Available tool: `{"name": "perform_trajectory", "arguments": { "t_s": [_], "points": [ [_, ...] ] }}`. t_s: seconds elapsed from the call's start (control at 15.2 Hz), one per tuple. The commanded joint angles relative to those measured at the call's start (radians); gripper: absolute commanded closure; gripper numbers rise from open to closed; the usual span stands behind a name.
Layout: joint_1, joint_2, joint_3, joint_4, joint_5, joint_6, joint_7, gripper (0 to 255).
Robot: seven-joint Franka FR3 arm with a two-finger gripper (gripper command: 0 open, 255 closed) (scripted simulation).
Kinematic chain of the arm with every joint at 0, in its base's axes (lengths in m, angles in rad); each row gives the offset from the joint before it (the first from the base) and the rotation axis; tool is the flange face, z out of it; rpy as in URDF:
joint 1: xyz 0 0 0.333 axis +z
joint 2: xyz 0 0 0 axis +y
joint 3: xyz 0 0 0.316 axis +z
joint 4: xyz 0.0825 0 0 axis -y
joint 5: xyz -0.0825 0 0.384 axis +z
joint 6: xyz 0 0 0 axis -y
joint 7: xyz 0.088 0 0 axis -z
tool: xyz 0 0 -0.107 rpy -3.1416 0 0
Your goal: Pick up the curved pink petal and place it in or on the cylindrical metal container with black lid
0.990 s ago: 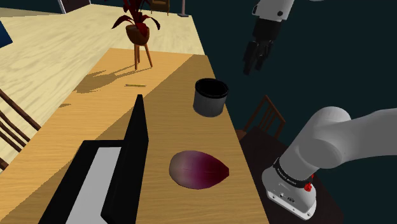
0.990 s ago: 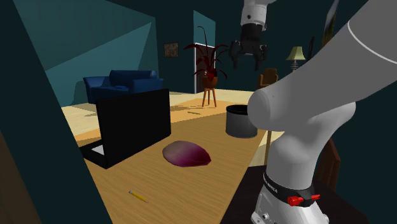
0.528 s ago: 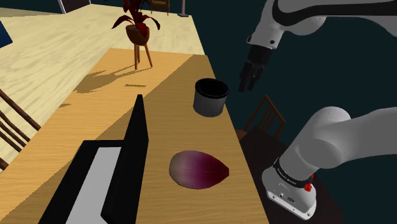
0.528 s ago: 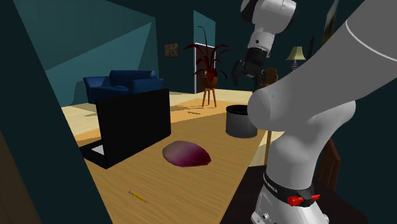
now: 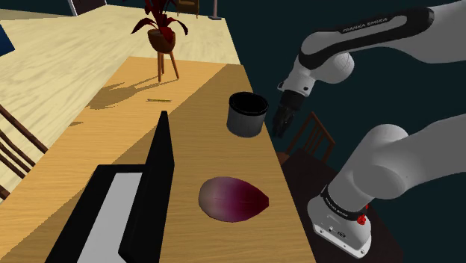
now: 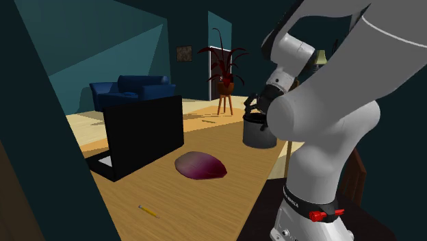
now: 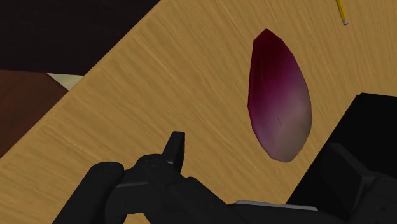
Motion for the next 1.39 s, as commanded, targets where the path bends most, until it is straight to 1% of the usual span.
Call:
{"name": "perform_trajectory", "arguments": {
  "t_s": [0.0,0.2,0.33,0.46,0.59,0.66,1.06,1.12,1.32],
  "points": [
    [0.032,0.067,-0.05,-0.03,0.061,0.042,-0.09,0],
    [0.105,0.192,-0.119,-0.059,0.184,0.095,-0.24,0],
    [0.164,0.293,-0.161,-0.065,0.288,0.111,-0.359,0],
    [0.226,0.411,-0.193,-0.058,0.409,0.103,-0.491,0],
    [0.276,0.541,-0.204,-0.041,0.538,0.065,-0.628,0],
    [0.278,0.56,-0.2,-0.037,0.556,0.058,-0.647,0],
    [0.329,0.606,-0.15,-0.058,0.678,0.099,-0.697,0],
    [0.343,0.62,-0.136,-0.061,0.713,0.108,-0.711,0],
    [0.343,0.62,-0.136,-0.061,0.712,0.108,-0.711,0]
  ]
}}
